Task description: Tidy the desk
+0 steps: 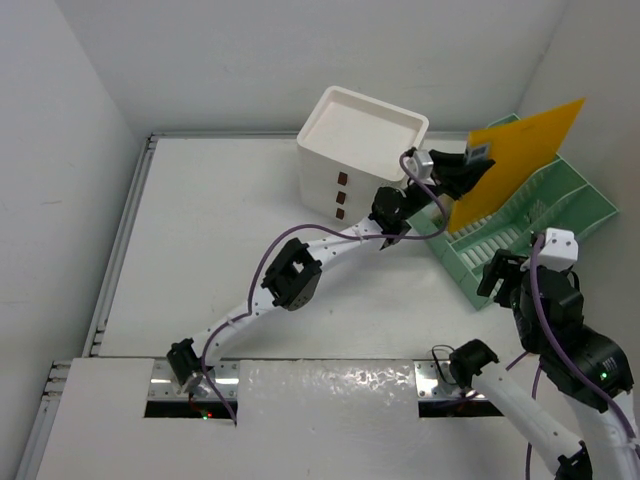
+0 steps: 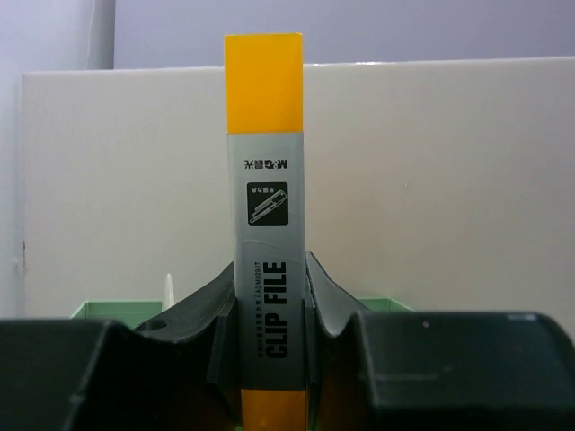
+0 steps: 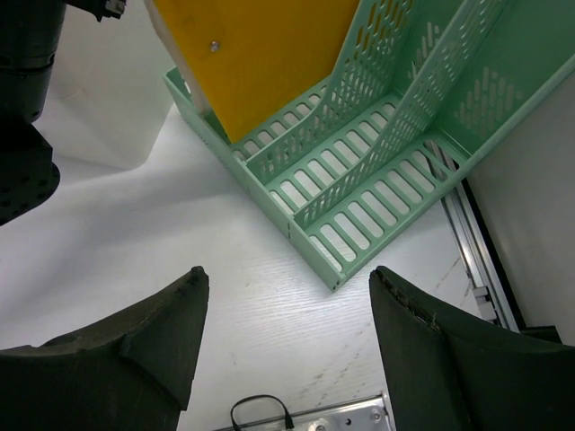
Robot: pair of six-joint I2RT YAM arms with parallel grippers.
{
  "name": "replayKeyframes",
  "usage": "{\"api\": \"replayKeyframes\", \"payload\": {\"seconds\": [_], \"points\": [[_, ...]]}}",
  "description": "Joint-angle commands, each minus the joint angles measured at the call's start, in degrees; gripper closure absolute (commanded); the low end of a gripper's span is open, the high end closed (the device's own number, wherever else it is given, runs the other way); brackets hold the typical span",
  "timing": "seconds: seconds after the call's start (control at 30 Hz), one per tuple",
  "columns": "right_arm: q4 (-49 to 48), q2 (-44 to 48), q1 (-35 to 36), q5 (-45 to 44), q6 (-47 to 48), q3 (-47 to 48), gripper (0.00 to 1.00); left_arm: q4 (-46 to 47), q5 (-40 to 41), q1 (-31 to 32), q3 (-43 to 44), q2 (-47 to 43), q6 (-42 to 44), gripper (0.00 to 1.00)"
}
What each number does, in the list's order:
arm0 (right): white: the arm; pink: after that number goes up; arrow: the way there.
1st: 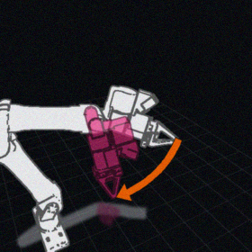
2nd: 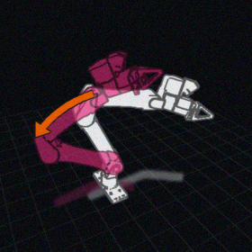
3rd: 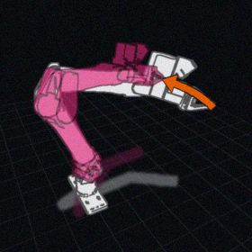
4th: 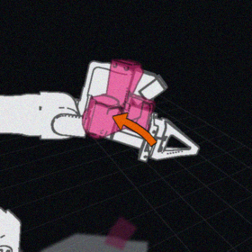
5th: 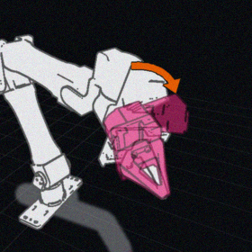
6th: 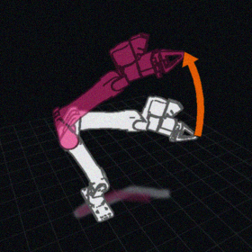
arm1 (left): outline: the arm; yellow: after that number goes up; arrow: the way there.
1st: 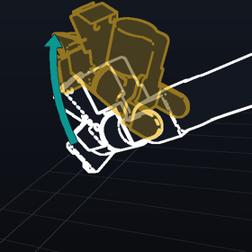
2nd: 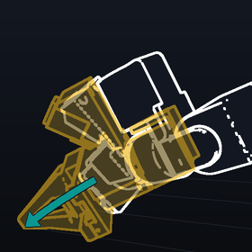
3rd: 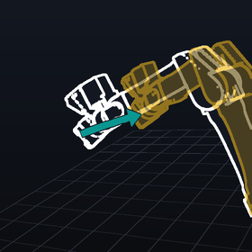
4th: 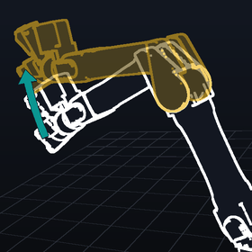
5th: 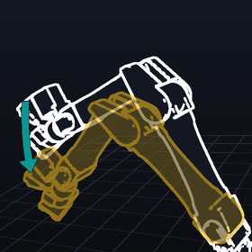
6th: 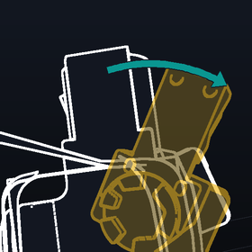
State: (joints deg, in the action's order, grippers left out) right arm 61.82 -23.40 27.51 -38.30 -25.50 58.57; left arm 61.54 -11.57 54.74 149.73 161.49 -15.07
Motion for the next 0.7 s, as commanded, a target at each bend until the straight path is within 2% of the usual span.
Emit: {"api": "replayKeyframes", "payload": {"seconds": [0.0,0.13,0.33,0.37,0.43,0.5,0.53,0.57,0.6,0.63,0.67], "points": [[-0.9,-1.6,0.1,0.4,0.2,-0.5,0.30,8.7,-0.7,-0.2,-2.2,0.9,-0.7,1.00],[-1.4,-2.1,0.1,1.0,0.4,-0.6,0.30,11.2,-2.9,-0.2,-7.1,1.4,3.4,1.00],[-1.5,-2.2,0.1,2.0,0.9,-0.9,0.30,12.6,-3.7,-0.2,-8.4,1.9,5.7,1.00],[-1.4,-2.0,0.2,2.0,0.9,-0.9,0.30,12.5,-3.7,-0.2,-8.4,1.8,5.8,0.99],[-1.4,-1.8,0.1,2.0,0.8,-1.2,0.30,12.1,-3.9,-0.2,-8.4,1.8,6.2,0.92],[-1.4,-1.7,0.1,2.1,0.7,-1.3,0.30,12.1,-4.6,-0.2,-8.4,1.7,6.7,0.73],[-1.4,-1.5,0.2,2.1,0.7,-1.4,0.30,12.1,-4.7,-0.2,-8.2,1.6,6.7,0.61],[-1.2,-1.4,0.1,2.2,0.6,-1.4,0.30,12.0,-5.0,-0.2,-8.2,1.5,6.8,0.31],[-1.3,-1.3,0.1,2.3,0.4,-1.4,0.29,12.0,-5.9,-0.2,-8.0,1.4,7.0,0.16],[-1.1,-1.3,0.1,2.3,0.4,-1.3,0.29,11.1,-6.2,-0.2,-7.8,1.1,7.2,0.03],[-0.9,-1.2,0.1,2.4,0.3,-1.2,0.29,9.9,-6.4,-0.3,-7.4,0.6,7.2,0.00]]}}
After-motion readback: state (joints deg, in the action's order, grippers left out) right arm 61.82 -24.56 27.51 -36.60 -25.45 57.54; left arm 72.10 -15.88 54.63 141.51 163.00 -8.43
